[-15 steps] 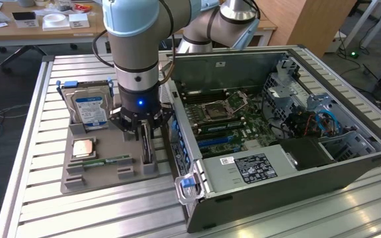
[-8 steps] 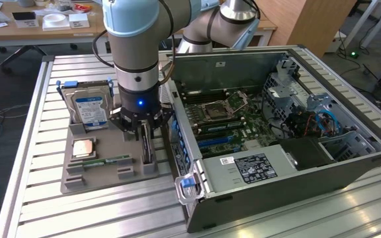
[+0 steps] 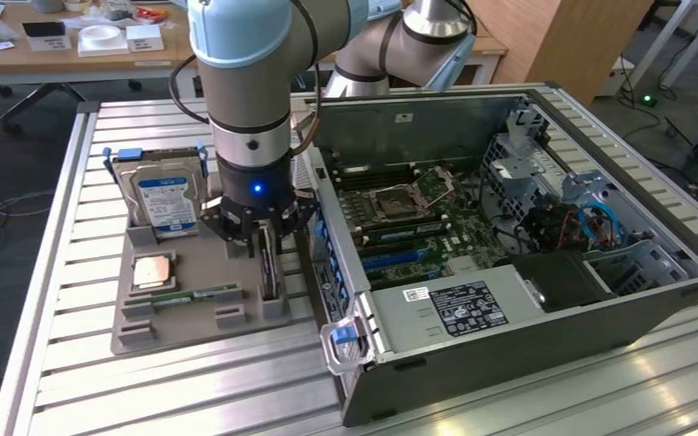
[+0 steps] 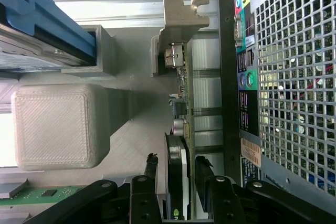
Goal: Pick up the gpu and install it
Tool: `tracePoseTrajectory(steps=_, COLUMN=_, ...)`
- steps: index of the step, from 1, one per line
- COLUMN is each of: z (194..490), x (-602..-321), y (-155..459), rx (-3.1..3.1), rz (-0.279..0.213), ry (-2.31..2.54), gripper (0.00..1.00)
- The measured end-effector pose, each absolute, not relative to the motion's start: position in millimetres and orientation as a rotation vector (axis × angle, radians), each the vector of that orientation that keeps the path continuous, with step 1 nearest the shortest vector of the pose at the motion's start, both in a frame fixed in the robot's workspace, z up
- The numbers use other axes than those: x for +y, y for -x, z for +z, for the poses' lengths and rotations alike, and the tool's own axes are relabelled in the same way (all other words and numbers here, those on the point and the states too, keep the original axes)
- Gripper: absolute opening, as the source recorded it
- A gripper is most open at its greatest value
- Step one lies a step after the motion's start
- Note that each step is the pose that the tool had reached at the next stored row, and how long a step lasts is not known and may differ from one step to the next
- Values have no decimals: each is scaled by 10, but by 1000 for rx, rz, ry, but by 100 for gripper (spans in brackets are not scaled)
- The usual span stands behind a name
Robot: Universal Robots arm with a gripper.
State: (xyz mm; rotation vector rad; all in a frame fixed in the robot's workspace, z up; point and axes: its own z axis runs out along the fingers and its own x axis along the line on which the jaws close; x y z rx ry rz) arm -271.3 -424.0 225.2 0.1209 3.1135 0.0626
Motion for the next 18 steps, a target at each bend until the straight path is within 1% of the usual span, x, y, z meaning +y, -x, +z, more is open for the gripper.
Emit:
tracePoseTrajectory(steps=5, z=2249, x=-4240, y=2712, rx=3113, rz=64, ry=-121, gripper=40)
tracePoseTrajectory(steps=6, z=2249, x=-4240, y=2712, rx=3113, rz=63, ry=-121, gripper=33)
tracePoseTrajectory(steps=18, z=2252, x=-4240, y=2713, rx=3113, rz=63, ry=-121, gripper=33)
